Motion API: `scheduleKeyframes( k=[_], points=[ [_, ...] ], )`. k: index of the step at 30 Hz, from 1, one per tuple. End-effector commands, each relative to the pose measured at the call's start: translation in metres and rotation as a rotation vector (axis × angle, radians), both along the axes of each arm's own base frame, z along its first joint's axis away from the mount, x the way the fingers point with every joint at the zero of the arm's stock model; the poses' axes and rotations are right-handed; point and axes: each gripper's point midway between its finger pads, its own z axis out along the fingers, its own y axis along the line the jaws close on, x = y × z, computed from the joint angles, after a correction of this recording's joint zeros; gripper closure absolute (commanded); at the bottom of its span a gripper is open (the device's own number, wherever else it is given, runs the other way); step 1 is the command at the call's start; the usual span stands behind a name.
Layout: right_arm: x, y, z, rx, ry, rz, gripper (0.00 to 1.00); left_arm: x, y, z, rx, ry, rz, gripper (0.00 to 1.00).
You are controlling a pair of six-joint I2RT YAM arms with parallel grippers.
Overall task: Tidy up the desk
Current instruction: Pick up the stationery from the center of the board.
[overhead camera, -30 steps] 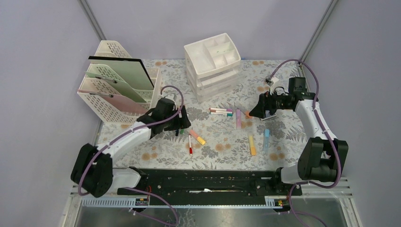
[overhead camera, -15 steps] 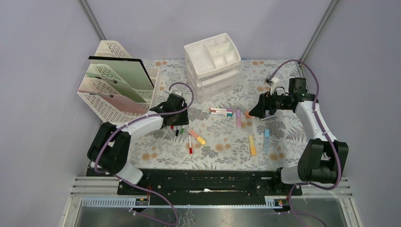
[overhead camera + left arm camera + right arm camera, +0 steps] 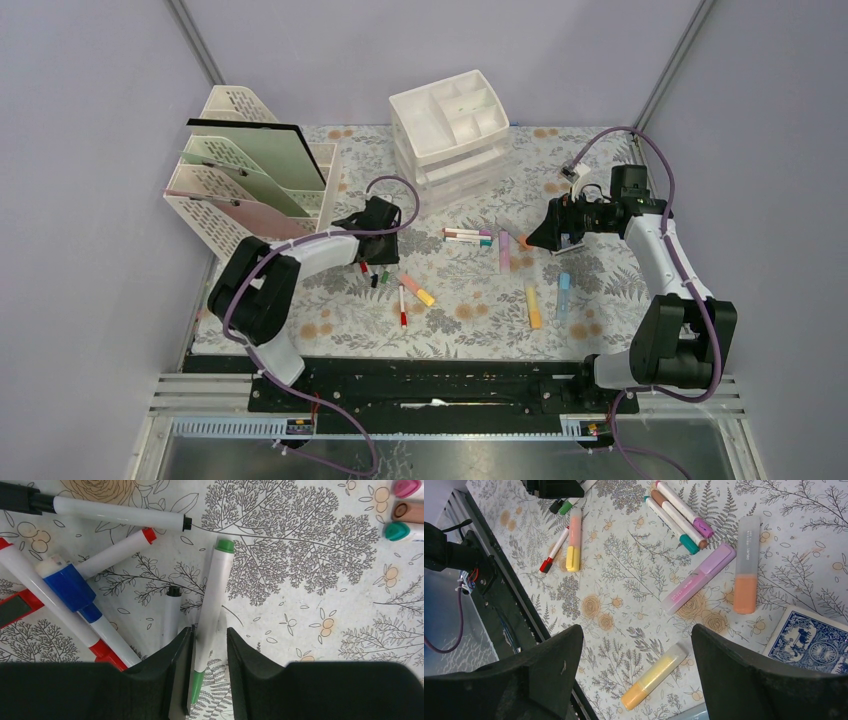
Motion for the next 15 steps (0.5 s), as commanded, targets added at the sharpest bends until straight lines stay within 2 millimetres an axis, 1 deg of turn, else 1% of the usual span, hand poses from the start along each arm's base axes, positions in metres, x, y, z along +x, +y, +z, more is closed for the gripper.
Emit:
scheduleKeyframes(
  k=[1,8,11,15],
  points=[
    [-0.001,0.004,0.014,0.022,-0.056,0.018,0.14,0.015,-0.005,0.006,0.012,-0.043,0.005,0.67],
    [-0.001,0.005,0.015,0.031,-0.057,0.023,0.14,0.008,-0.003,-0.009,0.053,-0.016,0.022,0.75],
    [-0.001,0.006,0.016,0.035,-0.059,0.024,0.14,0.006,-0.001,-0.013,0.069,-0.01,0.026,0.8],
    [-0.002,0.007,0.018,0.048,-0.058,0.029,0.14,0.007,-0.001,-0.009,0.076,-0.02,0.024,0.92]
  ],
)
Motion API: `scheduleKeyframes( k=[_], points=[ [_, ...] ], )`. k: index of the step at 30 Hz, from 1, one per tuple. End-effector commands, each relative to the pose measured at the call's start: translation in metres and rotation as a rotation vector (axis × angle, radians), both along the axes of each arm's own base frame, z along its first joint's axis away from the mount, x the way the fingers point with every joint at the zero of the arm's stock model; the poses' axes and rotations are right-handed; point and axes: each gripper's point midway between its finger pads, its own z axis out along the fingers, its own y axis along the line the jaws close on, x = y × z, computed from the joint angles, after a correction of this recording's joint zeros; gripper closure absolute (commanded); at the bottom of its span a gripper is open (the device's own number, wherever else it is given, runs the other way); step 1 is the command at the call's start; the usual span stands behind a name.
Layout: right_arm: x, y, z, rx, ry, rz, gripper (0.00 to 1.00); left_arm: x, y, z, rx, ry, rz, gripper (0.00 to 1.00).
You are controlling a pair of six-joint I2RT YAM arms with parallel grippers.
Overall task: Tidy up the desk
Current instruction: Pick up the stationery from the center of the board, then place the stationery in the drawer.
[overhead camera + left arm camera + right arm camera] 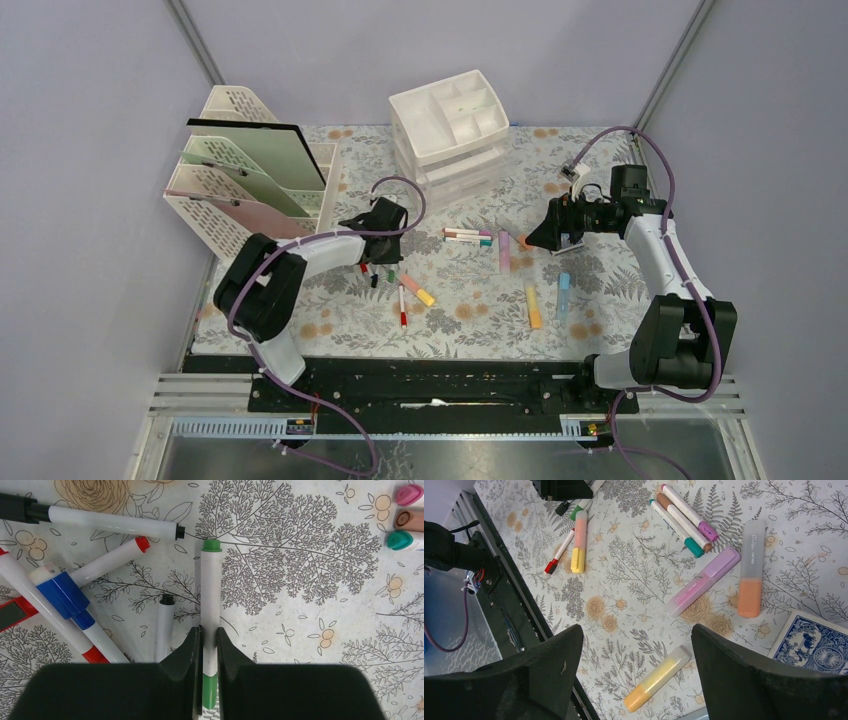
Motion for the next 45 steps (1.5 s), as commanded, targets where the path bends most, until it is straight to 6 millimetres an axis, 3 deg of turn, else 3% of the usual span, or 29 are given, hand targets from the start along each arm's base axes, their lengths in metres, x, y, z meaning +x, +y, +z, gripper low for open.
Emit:
scheduleKeyframes(
  k=[1,3,9,15,18,25,31,36,45],
  points=[
    [-0.001,0.006,0.016,0.037,-0.055,0.023,0.14,0.004,0.002,0.001,0.03,-0.012,0.011,0.94],
    [-0.002,0.007,0.018,0.045,-0.061,0.03,0.14,0.005,0.0,0.011,0.017,-0.033,0.007,1.0],
    [-0.005,0.013,0.028,0.088,-0.075,0.057,0.14,0.006,-0.008,0.048,-0.066,-0.102,-0.003,1.0],
    [-0.011,0.029,0.036,0.123,-0.097,0.121,0.15,-0.007,-0.032,0.083,-0.27,-0.172,-0.074,1.0],
    [-0.014,0.043,0.037,0.114,-0.112,0.175,0.15,-0.014,-0.046,0.104,-0.395,-0.222,-0.121,1.0],
    [-0.041,0.108,0.042,0.119,-0.124,0.396,0.15,-0.031,-0.069,0.161,-0.645,-0.352,-0.222,1.0],
    [-0.041,0.154,0.052,0.182,-0.035,0.378,0.16,-0.043,-0.081,0.205,-0.858,-0.418,-0.234,1.0],
    [-0.035,0.176,0.071,0.286,0.068,0.339,0.16,-0.042,-0.085,0.237,-0.964,-0.482,-0.212,1.0],
    [-0.024,0.196,0.097,0.416,0.171,0.272,0.18,-0.033,-0.089,0.288,-1.062,-0.586,-0.188,1.0]
  ],
)
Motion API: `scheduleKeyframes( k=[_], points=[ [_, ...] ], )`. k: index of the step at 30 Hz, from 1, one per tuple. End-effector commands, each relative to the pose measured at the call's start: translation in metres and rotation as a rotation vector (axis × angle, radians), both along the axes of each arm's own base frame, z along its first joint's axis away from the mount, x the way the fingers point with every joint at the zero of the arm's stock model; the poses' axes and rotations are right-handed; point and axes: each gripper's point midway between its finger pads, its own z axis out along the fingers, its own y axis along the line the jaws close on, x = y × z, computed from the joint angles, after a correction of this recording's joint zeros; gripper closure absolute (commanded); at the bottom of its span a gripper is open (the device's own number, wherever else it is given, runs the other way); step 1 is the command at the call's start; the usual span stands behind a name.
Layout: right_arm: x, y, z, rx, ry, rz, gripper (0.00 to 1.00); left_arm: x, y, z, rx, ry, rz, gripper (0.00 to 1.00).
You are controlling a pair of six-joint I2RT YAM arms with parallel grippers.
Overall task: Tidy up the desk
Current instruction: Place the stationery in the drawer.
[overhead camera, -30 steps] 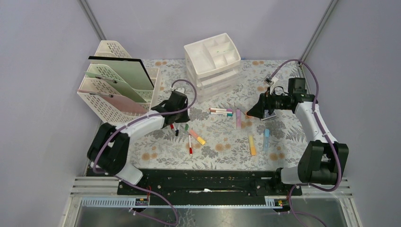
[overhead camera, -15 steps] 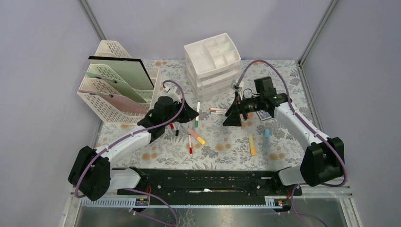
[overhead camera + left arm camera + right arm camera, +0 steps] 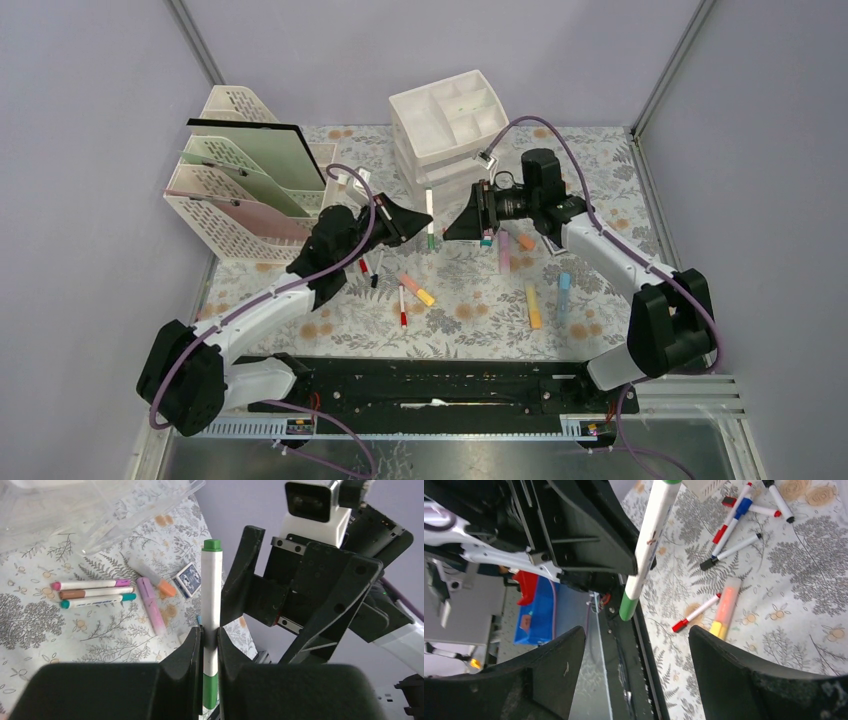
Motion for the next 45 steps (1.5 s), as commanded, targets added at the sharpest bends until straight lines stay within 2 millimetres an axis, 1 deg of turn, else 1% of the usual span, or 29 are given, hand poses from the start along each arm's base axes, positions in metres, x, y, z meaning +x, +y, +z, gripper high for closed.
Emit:
scheduleKeyframes(
  k=[1,4,9,14,17,20,22,24,27,30,31,33,35,37,40,41,42,45],
  points=[
    [0.01,0.017,0.042,0.118,0.017,-0.024,0.18,0.007,-0.005,0.062,-0.12,-0.122,0.016,1.0],
    [0.011,0.02,0.046,0.134,0.019,-0.028,0.2,0.011,-0.007,0.073,-0.137,-0.136,0.028,1.0],
    [0.016,0.022,0.046,0.132,0.029,-0.043,0.22,0.016,-0.009,0.088,-0.164,-0.16,0.038,1.0],
    [0.016,0.026,0.058,0.166,0.03,-0.027,0.24,0.017,-0.015,0.09,-0.182,-0.16,0.036,1.0],
    [0.014,0.031,0.061,0.178,0.039,-0.013,0.26,0.017,-0.018,0.092,-0.184,-0.165,0.036,1.0],
    [0.015,0.034,0.061,0.184,0.049,-0.009,0.33,0.018,-0.022,0.092,-0.18,-0.165,0.03,1.0],
    [0.016,0.035,0.061,0.185,0.051,-0.01,0.39,0.019,-0.023,0.092,-0.18,-0.164,0.028,1.0],
    [0.018,0.035,0.061,0.185,0.05,-0.011,0.49,0.019,-0.024,0.091,-0.179,-0.16,0.027,1.0],
    [0.018,0.035,0.06,0.179,0.05,-0.011,0.72,0.02,-0.025,0.089,-0.178,-0.157,0.027,1.0],
    [0.017,0.035,0.06,0.165,0.036,-0.007,0.89,0.019,-0.025,0.089,-0.172,-0.157,0.025,1.0],
    [0.018,0.034,0.059,0.157,0.02,-0.004,0.94,0.019,-0.025,0.089,-0.17,-0.154,0.025,0.95],
    [0.015,0.033,0.059,0.147,0.006,0.016,0.98,0.02,-0.023,0.091,-0.157,-0.154,0.035,0.78],
    [0.012,0.029,0.056,0.124,-0.023,0.042,0.99,0.023,-0.017,0.093,-0.127,-0.161,0.062,0.52],
    [0.014,0.022,0.05,0.077,-0.07,0.056,1.0,0.026,-0.008,0.096,-0.091,-0.167,0.092,0.35],
    [0.026,0.004,0.042,-0.048,-0.181,0.032,1.0,0.028,0.012,0.1,-0.031,-0.194,0.122,0.14],
    [0.038,-0.005,0.044,-0.113,-0.287,0.015,0.99,0.028,0.019,0.097,-0.002,-0.198,0.128,0.07],
    [0.04,-0.013,0.043,-0.171,-0.36,0.035,0.99,0.027,0.027,0.097,0.022,-0.216,0.132,0.02],
    [0.058,-0.039,0.035,-0.387,-0.566,0.064,0.99,0.025,0.05,0.09,0.125,-0.255,0.158,0.01]
  ],
)
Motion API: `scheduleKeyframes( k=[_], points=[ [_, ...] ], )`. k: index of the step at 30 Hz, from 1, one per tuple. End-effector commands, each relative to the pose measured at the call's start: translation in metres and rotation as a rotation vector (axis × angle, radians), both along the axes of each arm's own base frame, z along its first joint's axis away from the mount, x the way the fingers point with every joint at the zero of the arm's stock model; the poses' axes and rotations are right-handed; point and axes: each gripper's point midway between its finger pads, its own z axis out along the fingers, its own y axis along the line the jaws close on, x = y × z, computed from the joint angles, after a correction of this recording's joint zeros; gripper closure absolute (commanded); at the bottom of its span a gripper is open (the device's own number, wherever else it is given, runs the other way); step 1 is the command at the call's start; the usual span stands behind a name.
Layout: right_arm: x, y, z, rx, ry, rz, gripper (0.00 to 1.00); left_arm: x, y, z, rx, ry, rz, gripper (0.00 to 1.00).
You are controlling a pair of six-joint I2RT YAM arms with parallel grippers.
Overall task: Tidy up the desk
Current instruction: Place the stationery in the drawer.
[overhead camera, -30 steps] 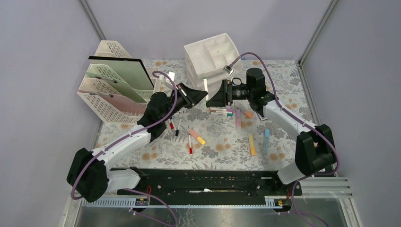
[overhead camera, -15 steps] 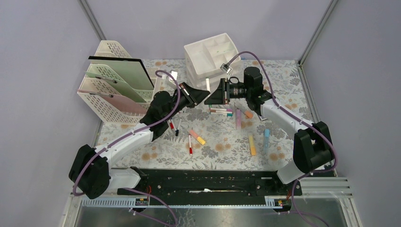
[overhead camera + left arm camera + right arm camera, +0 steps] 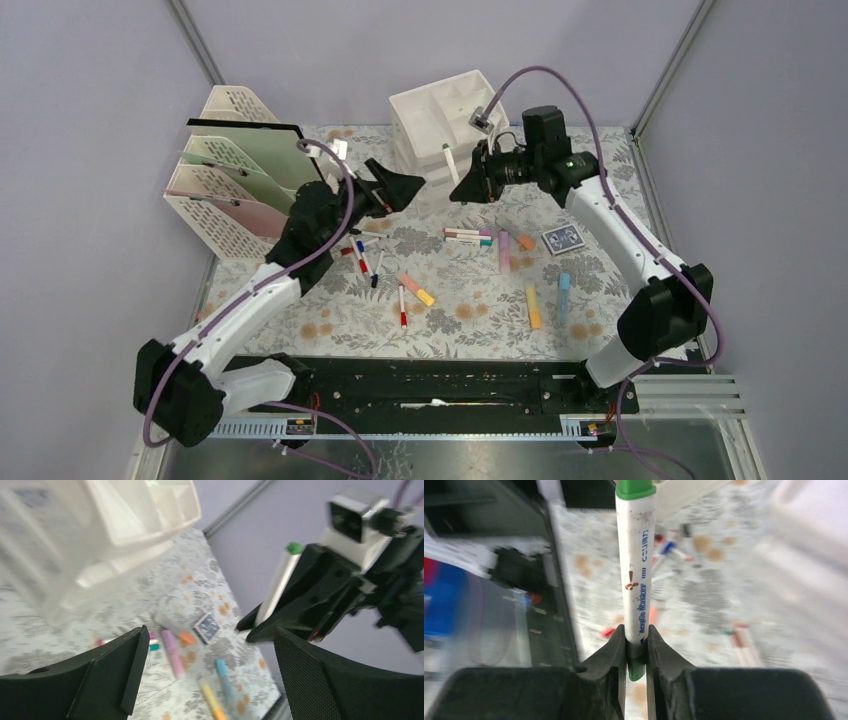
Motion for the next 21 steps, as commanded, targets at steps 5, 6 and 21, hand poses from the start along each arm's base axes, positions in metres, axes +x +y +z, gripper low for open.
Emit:
scheduleKeyframes(
  k=[5,6,21],
  points=[
    [0.053,-0.073,-0.012,-0.556,-0.605,0.086,0.97,-0.007,0.066,-0.005,0.214,-0.077,0.096,0.01],
    [0.063,-0.077,-0.01,-0.596,-0.653,0.086,0.96,-0.007,0.071,-0.012,0.22,-0.057,0.097,0.01],
    [0.153,-0.078,0.0,-0.839,-0.947,0.089,0.84,-0.021,0.103,-0.079,0.282,0.121,0.165,0.01]
  ],
)
